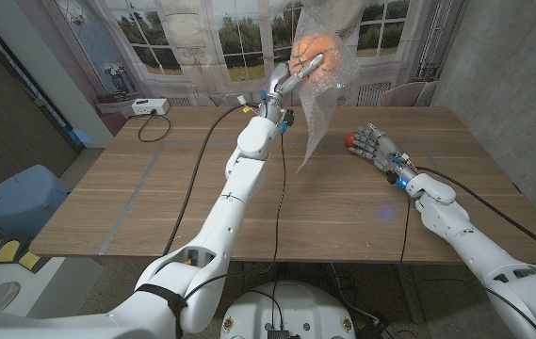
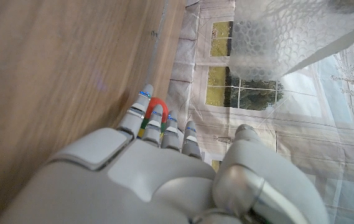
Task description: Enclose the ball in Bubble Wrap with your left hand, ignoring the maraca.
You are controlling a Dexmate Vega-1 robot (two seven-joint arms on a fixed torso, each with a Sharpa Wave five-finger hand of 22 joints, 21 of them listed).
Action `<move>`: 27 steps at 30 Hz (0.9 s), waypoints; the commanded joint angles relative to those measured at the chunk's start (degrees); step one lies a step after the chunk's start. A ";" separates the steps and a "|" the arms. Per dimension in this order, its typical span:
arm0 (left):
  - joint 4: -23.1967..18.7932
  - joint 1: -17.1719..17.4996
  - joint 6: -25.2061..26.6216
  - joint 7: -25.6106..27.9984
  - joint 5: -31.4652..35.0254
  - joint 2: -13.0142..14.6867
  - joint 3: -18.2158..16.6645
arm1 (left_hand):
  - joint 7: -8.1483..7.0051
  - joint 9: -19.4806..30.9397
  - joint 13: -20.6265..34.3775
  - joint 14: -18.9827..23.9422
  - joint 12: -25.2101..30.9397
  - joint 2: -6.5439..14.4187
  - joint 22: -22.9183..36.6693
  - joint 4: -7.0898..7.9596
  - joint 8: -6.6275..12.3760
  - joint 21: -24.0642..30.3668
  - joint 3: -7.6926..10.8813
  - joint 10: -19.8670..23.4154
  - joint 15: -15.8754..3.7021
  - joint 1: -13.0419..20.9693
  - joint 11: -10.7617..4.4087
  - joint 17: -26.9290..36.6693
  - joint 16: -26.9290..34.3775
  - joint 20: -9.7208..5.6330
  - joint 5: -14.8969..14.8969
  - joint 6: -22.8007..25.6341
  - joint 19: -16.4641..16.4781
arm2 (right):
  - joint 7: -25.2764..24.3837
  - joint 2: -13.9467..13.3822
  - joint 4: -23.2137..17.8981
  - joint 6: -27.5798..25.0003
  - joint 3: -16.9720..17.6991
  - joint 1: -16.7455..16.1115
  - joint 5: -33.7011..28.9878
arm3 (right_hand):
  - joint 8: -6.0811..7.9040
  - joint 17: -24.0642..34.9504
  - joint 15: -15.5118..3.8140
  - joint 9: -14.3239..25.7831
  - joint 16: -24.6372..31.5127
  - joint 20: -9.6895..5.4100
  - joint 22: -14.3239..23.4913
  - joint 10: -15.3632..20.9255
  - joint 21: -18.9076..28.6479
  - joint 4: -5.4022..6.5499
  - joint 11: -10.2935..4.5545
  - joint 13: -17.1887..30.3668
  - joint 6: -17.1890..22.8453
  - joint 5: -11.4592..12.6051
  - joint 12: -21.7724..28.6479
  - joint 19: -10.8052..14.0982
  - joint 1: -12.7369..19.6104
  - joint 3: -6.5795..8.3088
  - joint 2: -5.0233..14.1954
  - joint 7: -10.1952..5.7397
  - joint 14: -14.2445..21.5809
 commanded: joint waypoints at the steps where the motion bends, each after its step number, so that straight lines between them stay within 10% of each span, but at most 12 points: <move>1: 0.95 -0.43 3.47 -11.90 -7.85 -4.75 -5.23 | -2.89 0.32 0.74 0.15 -0.01 28.00 0.02 -10.52 0.38 0.67 11.04 1.72 -0.13 27.47 -1.99 0.29 -0.42 -1.65 0.03 6.14 -0.42 | 3.80 1.50 5.40 -1.31 -0.87 4.09 -0.05 | -0.02 0.06 -0.20 0.31 0.43 0.21 0.20 0.61 1.10 0.53 0.19 0.27 -0.06 -0.26 -0.28 2.99 -0.89 -0.13 -0.16 0.20 1.76; 7: 5.10 -2.21 3.25 -15.95 -8.85 -6.02 -7.18 | -2.78 0.37 1.01 0.13 -0.12 27.96 -0.09 -10.52 0.42 1.17 11.12 1.80 -0.16 27.39 -2.27 0.44 -0.54 -1.64 -0.04 6.08 -0.76 | 11.05 1.97 7.90 -4.02 -0.68 6.69 2.36 | 0.06 -0.08 1.08 0.30 1.48 -0.06 0.18 5.58 2.81 0.70 1.81 0.30 0.09 -0.40 0.68 9.52 -1.66 -0.05 -0.24 0.97 7.74; 14: 9.49 -3.87 2.01 -18.43 -8.98 -6.95 -8.75 | -2.91 0.35 1.38 0.06 -0.33 27.93 -0.25 -10.47 0.47 1.72 11.22 1.74 -0.13 27.24 -2.24 0.65 -0.71 -1.59 -0.10 6.08 -1.52 | 21.40 3.06 10.82 -8.37 -0.59 10.37 5.66 | 0.20 -0.07 1.71 0.31 1.38 0.20 0.15 7.26 3.28 0.93 3.24 0.33 0.61 -0.47 0.85 11.70 -2.24 -0.14 -0.32 1.67 8.92; 27: 20.61 -7.67 -2.15 -18.68 -9.05 -7.88 -11.51 | -3.18 0.24 2.14 -0.09 -0.84 27.67 -0.65 -10.36 0.64 2.80 11.26 1.54 -0.13 26.81 -3.16 1.04 -1.06 -1.51 -0.02 6.37 -3.09 | 41.20 9.18 33.20 -17.48 -0.22 24.59 6.79 | 0.13 -0.07 2.73 0.32 1.56 -0.17 0.09 10.32 5.34 1.53 5.21 0.32 1.15 -0.53 0.64 19.73 -3.73 -0.50 -0.73 3.02 13.03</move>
